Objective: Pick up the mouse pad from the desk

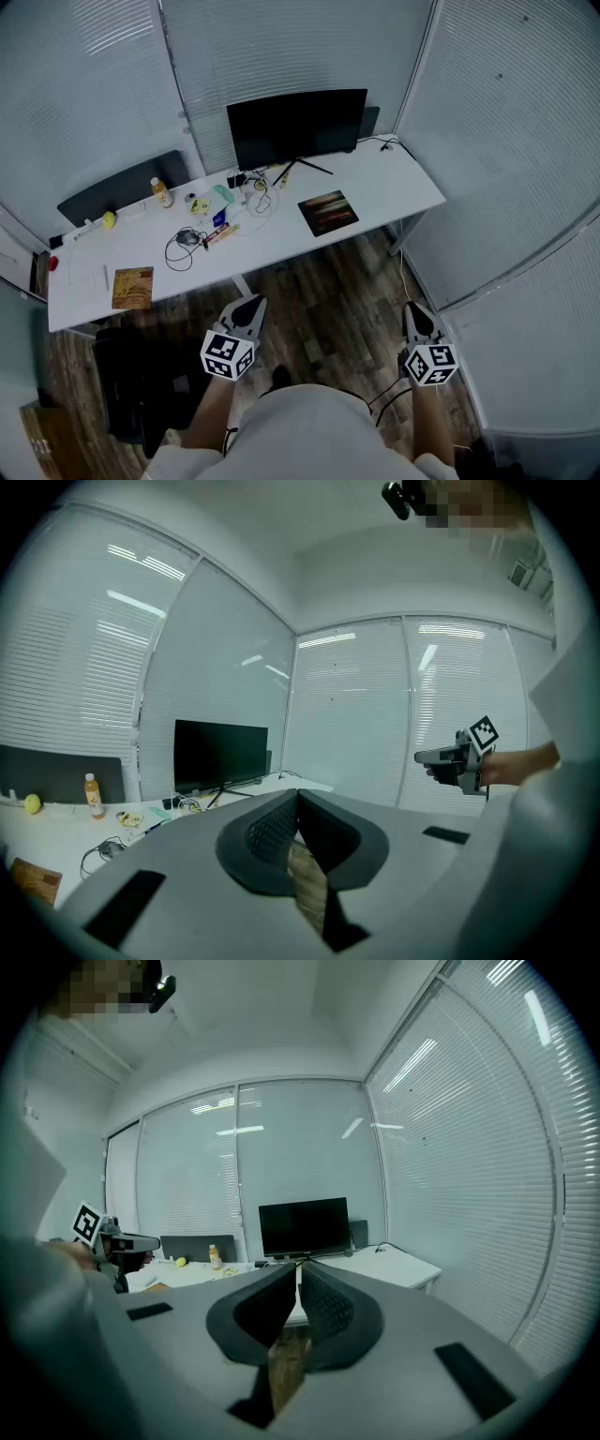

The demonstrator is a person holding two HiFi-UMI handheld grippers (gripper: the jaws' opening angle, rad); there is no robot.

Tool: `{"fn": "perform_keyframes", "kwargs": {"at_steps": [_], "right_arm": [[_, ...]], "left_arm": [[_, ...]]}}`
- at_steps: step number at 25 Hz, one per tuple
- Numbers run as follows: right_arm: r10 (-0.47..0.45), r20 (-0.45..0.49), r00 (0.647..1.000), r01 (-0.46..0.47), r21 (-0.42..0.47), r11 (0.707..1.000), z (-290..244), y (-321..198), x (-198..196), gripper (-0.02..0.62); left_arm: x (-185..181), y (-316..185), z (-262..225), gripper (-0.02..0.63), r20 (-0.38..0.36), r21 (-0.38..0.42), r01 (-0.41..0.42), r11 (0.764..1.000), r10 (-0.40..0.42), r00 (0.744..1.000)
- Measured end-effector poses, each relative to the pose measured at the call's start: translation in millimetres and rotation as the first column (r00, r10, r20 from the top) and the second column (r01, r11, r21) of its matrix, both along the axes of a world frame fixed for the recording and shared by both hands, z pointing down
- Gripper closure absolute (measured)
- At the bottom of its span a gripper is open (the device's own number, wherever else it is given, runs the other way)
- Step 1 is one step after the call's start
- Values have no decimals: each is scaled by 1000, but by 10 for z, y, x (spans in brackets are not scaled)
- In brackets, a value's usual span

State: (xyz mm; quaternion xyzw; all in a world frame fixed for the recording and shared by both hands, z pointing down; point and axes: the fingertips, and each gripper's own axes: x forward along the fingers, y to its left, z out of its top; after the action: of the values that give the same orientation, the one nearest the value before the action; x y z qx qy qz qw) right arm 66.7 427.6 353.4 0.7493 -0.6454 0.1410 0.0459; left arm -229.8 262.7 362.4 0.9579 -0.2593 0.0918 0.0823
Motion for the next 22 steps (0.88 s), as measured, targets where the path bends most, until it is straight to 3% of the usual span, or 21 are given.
{"fn": "perform_keyframes", "kwargs": {"at_steps": [22], "right_arm": [[35,36,999,-34,-11,999,156,-348,-214,552]], "left_arm": [[-87,-332,171,591,25,-19,-54,998,54,998]]}}
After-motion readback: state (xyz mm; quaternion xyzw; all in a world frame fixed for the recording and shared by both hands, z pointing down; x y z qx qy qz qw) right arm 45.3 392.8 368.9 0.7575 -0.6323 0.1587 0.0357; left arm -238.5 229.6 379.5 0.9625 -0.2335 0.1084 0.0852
